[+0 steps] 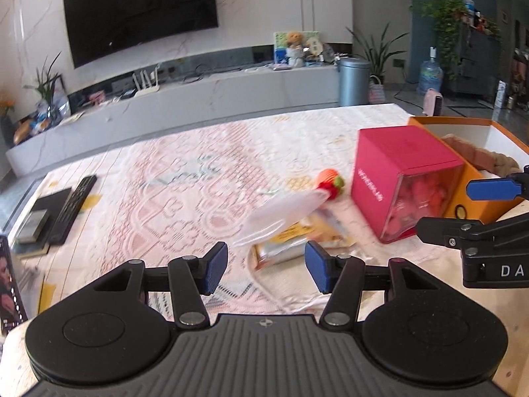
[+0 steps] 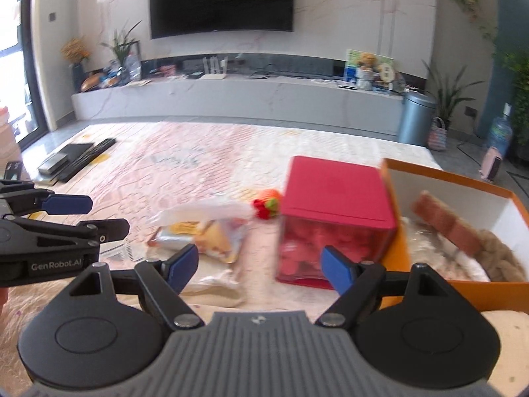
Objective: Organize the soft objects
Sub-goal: 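Move both open tools back over the table toward the snack packet, then grasp the clear plastic bag with the left tool while the right tool grasps the snack packet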
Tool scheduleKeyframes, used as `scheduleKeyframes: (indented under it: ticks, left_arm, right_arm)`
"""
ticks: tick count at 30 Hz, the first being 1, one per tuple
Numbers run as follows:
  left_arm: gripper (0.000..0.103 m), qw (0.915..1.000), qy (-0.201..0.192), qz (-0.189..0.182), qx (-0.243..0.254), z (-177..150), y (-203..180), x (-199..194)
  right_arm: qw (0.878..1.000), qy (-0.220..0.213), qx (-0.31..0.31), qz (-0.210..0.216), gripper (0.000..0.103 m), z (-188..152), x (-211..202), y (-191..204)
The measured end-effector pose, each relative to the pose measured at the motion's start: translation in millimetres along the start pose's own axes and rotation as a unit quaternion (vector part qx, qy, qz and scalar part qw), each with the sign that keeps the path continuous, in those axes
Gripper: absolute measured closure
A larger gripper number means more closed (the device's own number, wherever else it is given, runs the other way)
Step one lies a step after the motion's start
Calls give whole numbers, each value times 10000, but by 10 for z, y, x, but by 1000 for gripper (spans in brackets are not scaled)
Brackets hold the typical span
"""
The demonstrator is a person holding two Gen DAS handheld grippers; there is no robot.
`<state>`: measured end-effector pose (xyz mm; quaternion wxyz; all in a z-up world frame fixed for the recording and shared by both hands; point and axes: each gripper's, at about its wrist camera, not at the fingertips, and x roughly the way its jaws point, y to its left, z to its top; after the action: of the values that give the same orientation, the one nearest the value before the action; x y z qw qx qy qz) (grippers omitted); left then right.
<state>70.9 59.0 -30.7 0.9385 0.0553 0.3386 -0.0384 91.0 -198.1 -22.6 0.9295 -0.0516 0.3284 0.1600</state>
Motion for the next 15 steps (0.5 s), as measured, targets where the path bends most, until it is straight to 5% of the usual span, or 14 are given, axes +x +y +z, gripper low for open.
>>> scheduleKeyframes:
  ticks: [6, 15]
  left_arm:
    - [39, 9983, 198, -134, -534, -141, 272, 89]
    - [40, 9969, 369, -441, -542, -108, 304, 281]
  right_arm:
    - [9996, 171, -200, 107, 28, -44, 186, 254]
    - [9977, 496, -419, 191, 33, -12, 556, 367]
